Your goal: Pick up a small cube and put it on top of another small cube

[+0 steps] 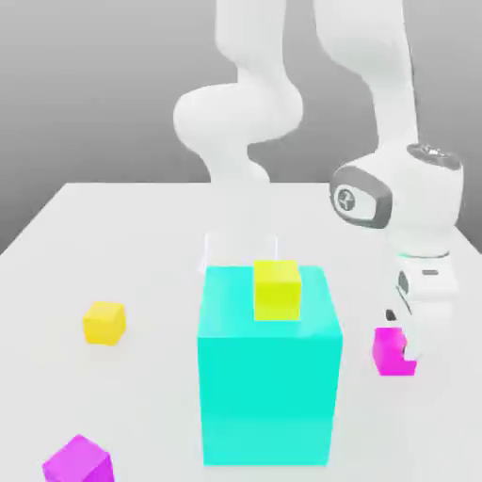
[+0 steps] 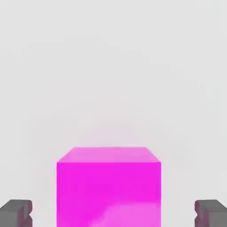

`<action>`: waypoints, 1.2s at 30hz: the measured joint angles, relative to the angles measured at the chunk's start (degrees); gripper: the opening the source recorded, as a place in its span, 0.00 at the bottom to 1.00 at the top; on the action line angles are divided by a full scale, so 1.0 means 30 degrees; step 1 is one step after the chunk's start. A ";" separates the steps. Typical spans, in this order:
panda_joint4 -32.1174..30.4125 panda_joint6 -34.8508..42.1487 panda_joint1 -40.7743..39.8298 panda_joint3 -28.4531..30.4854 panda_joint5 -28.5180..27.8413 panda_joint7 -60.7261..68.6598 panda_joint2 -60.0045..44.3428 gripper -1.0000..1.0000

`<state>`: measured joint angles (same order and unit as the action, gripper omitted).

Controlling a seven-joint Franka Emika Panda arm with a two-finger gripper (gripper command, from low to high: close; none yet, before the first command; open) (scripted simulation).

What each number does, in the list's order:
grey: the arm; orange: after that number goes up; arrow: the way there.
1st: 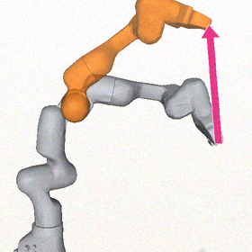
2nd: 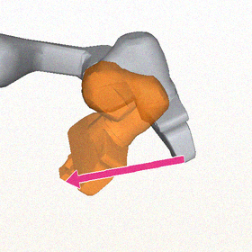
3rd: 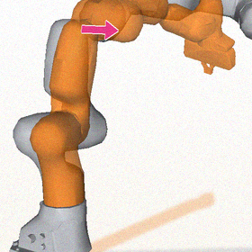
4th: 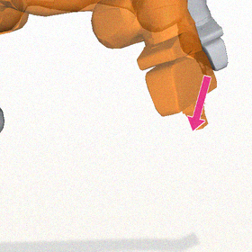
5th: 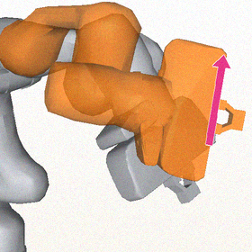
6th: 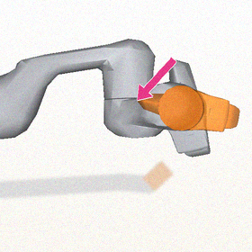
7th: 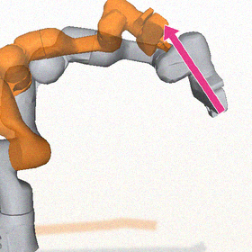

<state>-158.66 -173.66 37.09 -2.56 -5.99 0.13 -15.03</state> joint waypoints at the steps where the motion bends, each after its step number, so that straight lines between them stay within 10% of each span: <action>1: 0.0000 0.0000 0.0000 0.0000 0.0000 0.0000 0.0000 0.00; 14: -0.0566 0.3397 -0.0473 -0.0883 0.1875 0.1266 0.4109 0.00; 25: 0.6376 0.7017 -0.6895 0.1825 0.7528 0.0828 0.3440 0.00; 36: 0.9541 0.9195 -1.1996 0.7203 0.5976 -0.1668 -0.0460 0.00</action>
<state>-130.03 -146.07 1.11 19.05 11.94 -4.87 -16.42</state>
